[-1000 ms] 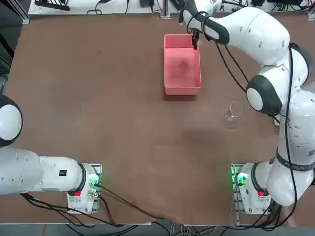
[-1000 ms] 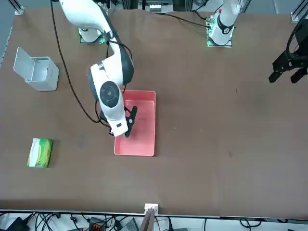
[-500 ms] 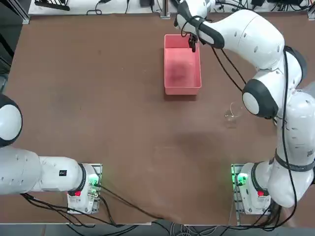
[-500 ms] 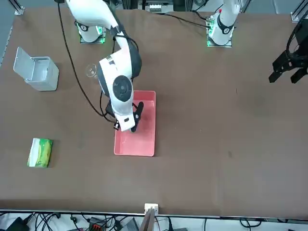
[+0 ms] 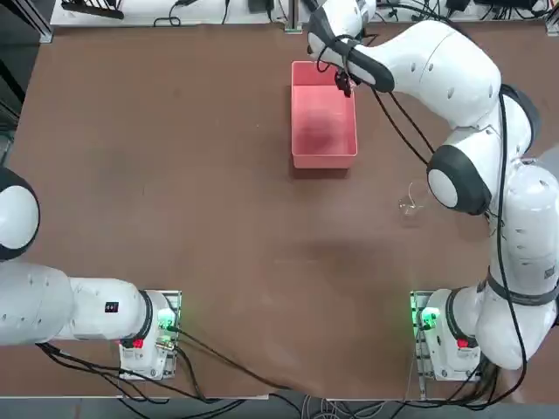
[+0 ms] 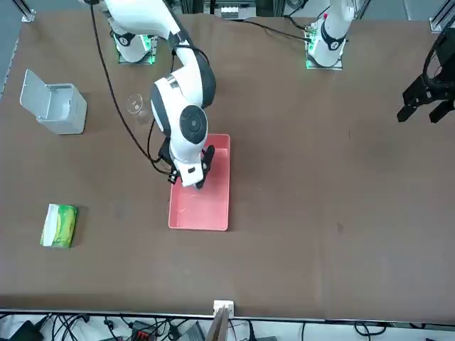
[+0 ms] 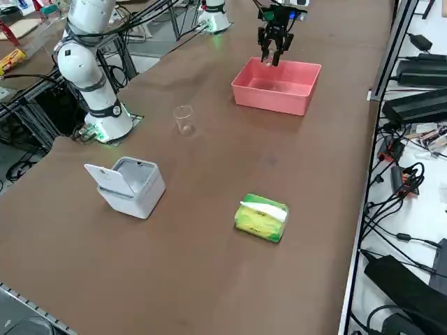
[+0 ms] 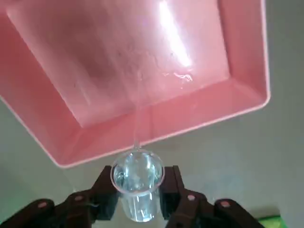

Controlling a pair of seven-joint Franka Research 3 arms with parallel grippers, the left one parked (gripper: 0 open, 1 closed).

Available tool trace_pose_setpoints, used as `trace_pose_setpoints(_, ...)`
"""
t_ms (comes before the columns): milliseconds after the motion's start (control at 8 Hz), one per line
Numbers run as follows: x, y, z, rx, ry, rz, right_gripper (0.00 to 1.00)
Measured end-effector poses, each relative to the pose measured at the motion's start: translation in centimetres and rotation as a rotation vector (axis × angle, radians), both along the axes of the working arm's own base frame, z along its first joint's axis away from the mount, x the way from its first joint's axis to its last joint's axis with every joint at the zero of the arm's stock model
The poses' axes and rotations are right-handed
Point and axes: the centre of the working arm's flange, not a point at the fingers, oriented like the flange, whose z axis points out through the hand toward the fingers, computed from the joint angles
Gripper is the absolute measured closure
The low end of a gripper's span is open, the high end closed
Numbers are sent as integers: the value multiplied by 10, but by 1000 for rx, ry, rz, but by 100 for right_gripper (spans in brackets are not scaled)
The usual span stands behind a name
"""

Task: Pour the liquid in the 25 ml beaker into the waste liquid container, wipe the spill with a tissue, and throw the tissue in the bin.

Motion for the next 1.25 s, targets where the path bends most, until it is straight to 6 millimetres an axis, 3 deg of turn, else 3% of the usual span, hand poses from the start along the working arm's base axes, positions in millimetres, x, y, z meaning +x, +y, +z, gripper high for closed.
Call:
trace_pose_setpoints(500, -4, -6, 1, -73, 41, -15, 53)
trace_pose_setpoints(750, -8, 0, -3, -82, 49, -7, 53)
trace_pose_setpoints(1250, -33, 19, -19, -189, 100, 20, 53)
